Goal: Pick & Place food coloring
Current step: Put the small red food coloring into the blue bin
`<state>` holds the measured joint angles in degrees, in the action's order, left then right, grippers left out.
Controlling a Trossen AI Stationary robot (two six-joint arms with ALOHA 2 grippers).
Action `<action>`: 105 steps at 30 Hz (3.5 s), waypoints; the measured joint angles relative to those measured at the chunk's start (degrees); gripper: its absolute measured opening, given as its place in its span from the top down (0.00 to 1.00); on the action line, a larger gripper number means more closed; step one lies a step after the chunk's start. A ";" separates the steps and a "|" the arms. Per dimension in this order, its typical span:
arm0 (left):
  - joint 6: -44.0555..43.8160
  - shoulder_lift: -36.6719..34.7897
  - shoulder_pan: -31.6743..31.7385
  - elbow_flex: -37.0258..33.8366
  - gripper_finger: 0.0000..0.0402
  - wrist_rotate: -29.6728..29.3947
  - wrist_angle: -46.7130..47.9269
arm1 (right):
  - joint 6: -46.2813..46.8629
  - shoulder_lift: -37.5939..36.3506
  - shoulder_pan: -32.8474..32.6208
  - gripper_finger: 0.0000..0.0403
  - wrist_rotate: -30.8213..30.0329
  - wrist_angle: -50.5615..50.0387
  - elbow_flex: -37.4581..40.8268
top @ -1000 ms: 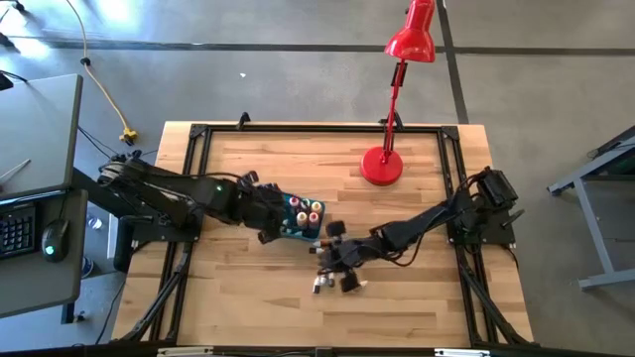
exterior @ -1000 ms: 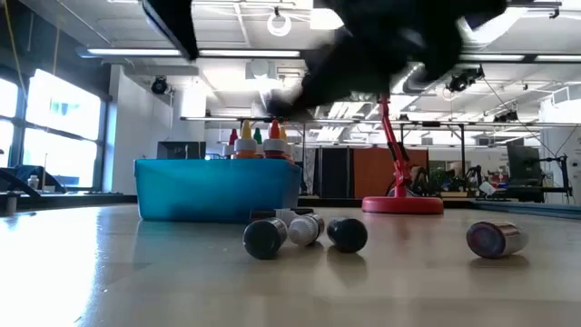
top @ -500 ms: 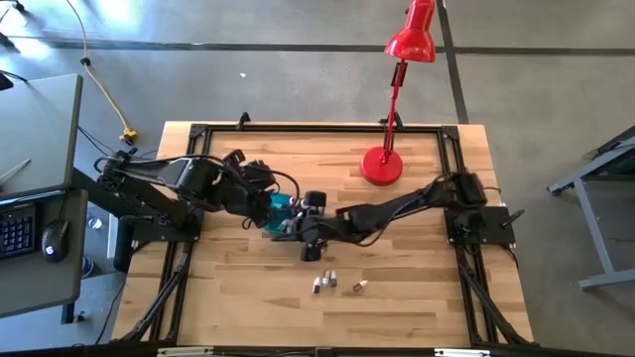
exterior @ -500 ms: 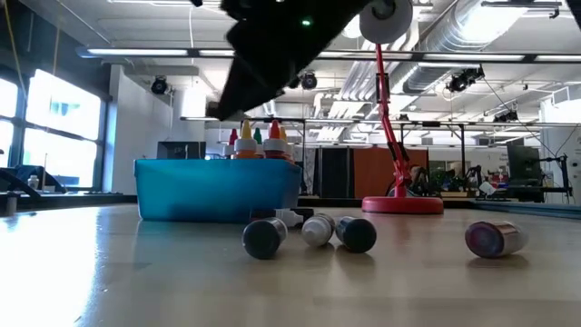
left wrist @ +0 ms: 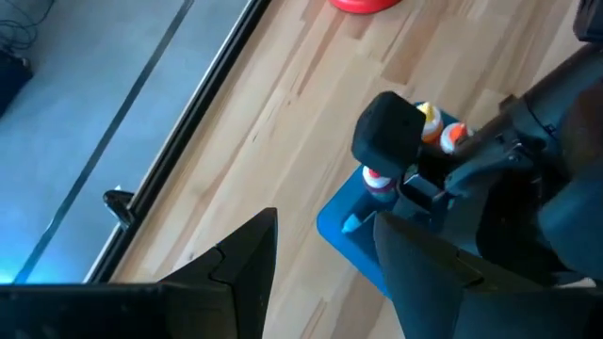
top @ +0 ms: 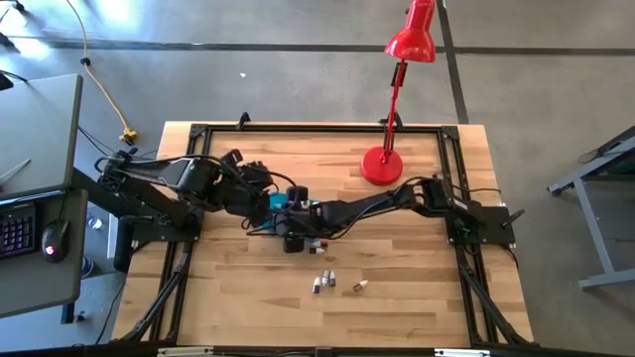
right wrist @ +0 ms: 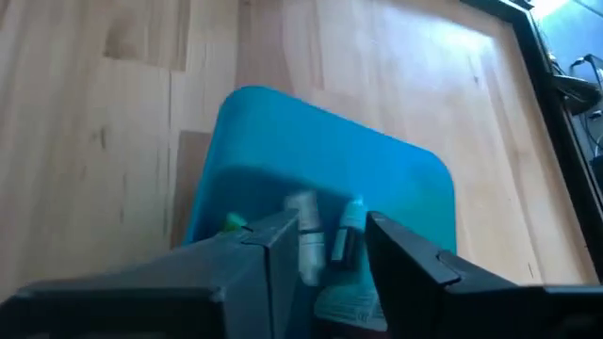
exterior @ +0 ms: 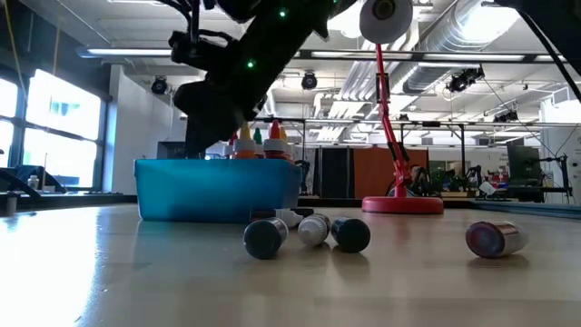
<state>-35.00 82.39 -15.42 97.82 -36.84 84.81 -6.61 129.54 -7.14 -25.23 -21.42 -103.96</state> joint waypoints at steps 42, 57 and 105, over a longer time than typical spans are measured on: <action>-38.81 -0.66 -23.96 -29.07 0.57 6.96 -4.48 | 24.35 -0.16 -25.79 0.65 21.41 -57.86 -4.12; -38.80 -0.66 -24.35 -29.07 0.57 5.81 -8.02 | 12.48 -0.14 -23.21 0.65 24.27 -51.47 0.09; -38.80 -0.68 -24.35 -28.98 0.57 -1.25 -6.87 | 1.44 -4.72 3.42 0.73 14.52 3.56 0.85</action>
<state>-73.80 81.71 -39.77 68.84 -38.09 77.95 -5.17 124.83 -3.72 -10.71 -17.86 -103.12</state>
